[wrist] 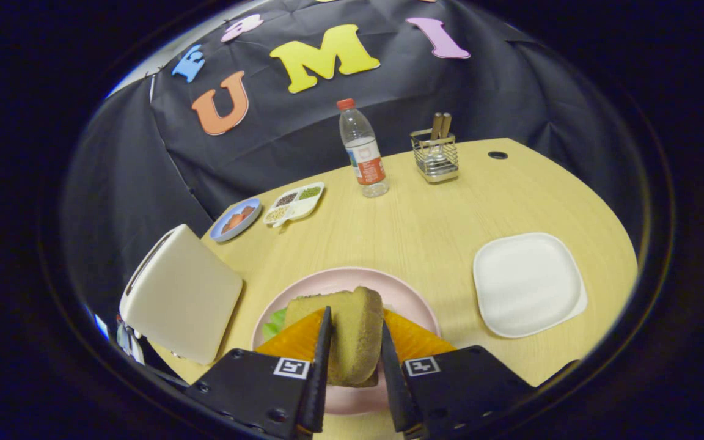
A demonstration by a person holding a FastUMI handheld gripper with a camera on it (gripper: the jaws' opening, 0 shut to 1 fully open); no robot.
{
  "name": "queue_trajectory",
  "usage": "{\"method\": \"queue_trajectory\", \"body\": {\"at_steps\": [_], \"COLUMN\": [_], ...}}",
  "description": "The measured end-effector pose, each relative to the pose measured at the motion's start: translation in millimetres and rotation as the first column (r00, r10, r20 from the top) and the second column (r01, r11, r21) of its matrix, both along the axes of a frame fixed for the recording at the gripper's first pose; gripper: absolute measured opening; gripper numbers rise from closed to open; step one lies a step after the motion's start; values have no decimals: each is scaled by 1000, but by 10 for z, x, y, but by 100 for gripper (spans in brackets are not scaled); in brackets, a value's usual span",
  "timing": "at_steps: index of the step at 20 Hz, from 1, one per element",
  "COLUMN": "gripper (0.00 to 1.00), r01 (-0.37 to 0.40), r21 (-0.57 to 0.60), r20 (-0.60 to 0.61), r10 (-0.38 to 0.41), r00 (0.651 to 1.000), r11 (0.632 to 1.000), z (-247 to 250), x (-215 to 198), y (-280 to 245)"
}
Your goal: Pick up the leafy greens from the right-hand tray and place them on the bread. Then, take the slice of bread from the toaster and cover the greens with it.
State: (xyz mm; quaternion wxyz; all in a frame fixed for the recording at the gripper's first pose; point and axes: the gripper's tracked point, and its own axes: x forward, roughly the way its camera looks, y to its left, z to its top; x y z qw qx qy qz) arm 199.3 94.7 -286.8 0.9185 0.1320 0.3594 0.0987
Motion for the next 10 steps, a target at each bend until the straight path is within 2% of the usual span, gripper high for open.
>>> {"method": "queue_trajectory", "body": {"at_steps": [5, 7, 10], "gripper": [62, 64, 78], "r01": [20, 19, 32], "r21": [-31, -38, -45], "r20": [15, 34, 73], "r10": [-20, -18, -29], "r00": [1000, 999, 997], "r11": [999, 999, 998], "z": [40, 141, 385], "x": [14, -4, -27], "y": [-105, -97, -73]}}
